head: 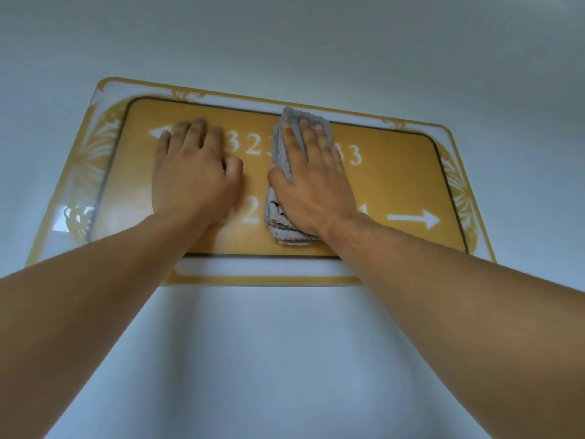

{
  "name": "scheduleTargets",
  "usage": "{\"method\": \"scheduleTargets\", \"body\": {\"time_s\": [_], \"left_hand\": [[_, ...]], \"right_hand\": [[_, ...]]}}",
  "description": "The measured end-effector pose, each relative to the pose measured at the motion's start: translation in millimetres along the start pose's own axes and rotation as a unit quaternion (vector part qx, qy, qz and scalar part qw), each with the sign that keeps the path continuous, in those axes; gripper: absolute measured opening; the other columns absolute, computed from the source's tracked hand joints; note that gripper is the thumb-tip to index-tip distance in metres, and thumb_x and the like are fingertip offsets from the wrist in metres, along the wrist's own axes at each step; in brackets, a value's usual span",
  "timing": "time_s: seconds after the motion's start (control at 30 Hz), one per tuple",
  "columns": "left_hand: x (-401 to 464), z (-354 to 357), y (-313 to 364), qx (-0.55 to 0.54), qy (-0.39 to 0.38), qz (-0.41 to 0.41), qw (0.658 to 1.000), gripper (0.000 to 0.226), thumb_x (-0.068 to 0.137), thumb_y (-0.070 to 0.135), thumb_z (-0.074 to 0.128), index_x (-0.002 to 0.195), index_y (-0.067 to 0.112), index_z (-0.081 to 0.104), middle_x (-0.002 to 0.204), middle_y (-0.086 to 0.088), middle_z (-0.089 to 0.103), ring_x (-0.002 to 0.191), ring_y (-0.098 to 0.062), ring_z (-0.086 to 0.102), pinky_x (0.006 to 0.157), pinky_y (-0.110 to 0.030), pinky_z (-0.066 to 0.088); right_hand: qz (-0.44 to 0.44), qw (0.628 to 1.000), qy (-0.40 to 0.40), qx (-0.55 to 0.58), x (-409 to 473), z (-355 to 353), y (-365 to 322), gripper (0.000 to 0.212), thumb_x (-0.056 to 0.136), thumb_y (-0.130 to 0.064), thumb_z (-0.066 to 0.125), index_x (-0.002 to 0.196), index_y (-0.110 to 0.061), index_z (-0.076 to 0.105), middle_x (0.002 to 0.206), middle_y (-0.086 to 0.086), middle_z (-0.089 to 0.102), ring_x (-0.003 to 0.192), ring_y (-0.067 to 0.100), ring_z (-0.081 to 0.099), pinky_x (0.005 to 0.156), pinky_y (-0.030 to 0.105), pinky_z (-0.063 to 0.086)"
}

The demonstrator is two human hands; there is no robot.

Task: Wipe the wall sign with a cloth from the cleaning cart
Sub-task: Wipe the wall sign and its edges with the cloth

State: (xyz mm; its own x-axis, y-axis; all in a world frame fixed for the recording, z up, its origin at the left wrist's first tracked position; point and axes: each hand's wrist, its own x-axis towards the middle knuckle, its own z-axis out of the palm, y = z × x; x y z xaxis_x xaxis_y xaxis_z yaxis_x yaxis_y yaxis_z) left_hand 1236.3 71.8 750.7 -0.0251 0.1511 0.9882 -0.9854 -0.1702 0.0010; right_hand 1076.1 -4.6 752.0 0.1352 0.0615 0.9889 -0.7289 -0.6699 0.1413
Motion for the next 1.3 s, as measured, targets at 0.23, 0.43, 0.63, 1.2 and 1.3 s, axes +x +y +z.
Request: {"method": "scheduleTargets", "body": {"time_s": [0.23,0.43,0.63,1.2,1.3], "left_hand": [[-19,-4,-1,0.015,-0.013,0.007,1.0,0.063,0.086,0.036,0.033,0.141,0.009,0.045,0.155,-0.016,0.038,0.145,-0.033,0.028,0.12,-0.05,0.019],[-32,-10,-4,0.045,-0.044,0.036,0.997,0.071,0.085,0.041,0.028,0.147,0.007,0.036,0.157,-0.019,0.032,0.146,-0.035,0.024,0.121,-0.051,0.017],[-41,-21,-14,0.071,-0.079,0.074,0.992,0.072,0.088,0.043,0.028,0.151,0.007,0.032,0.16,-0.02,0.027,0.148,-0.035,0.021,0.121,-0.05,0.016],[-4,-40,-48,0.105,-0.038,0.113,0.987,0.051,0.084,0.036,0.037,0.117,0.004,0.059,0.131,-0.018,0.058,0.118,-0.037,0.051,0.101,-0.048,0.038],[-9,-35,-49,0.07,-0.019,0.091,0.993,0.056,0.082,0.035,0.038,0.125,0.004,0.056,0.139,-0.02,0.053,0.128,-0.038,0.046,0.108,-0.05,0.033]], "right_hand": [[-0.005,1.0,0.005,-0.009,-49,1,-11,0.071,0.095,-0.048,0.025,0.158,-0.024,0.003,0.166,0.004,-0.003,0.151,0.02,-0.009,0.121,0.047,0.002],[-0.028,0.999,-0.003,-0.022,-94,-1,-20,0.072,0.094,-0.045,0.031,0.158,-0.02,0.006,0.165,0.005,-0.001,0.151,0.021,-0.009,0.12,0.049,0.007],[-0.025,0.999,-0.017,-0.045,-107,-1,-25,0.072,0.095,-0.045,0.029,0.158,-0.02,0.006,0.165,0.006,-0.001,0.151,0.022,-0.009,0.12,0.05,0.007],[-0.034,0.999,-0.022,-0.025,-74,1,-28,0.075,0.094,-0.054,0.026,0.158,-0.025,0.0,0.165,0.003,-0.009,0.149,0.018,-0.016,0.121,0.047,0.001],[-0.045,0.999,-0.018,-0.017,-68,1,-26,0.075,0.094,-0.053,0.028,0.158,-0.026,0.0,0.165,0.001,-0.009,0.149,0.015,-0.017,0.121,0.045,-0.001]]}}
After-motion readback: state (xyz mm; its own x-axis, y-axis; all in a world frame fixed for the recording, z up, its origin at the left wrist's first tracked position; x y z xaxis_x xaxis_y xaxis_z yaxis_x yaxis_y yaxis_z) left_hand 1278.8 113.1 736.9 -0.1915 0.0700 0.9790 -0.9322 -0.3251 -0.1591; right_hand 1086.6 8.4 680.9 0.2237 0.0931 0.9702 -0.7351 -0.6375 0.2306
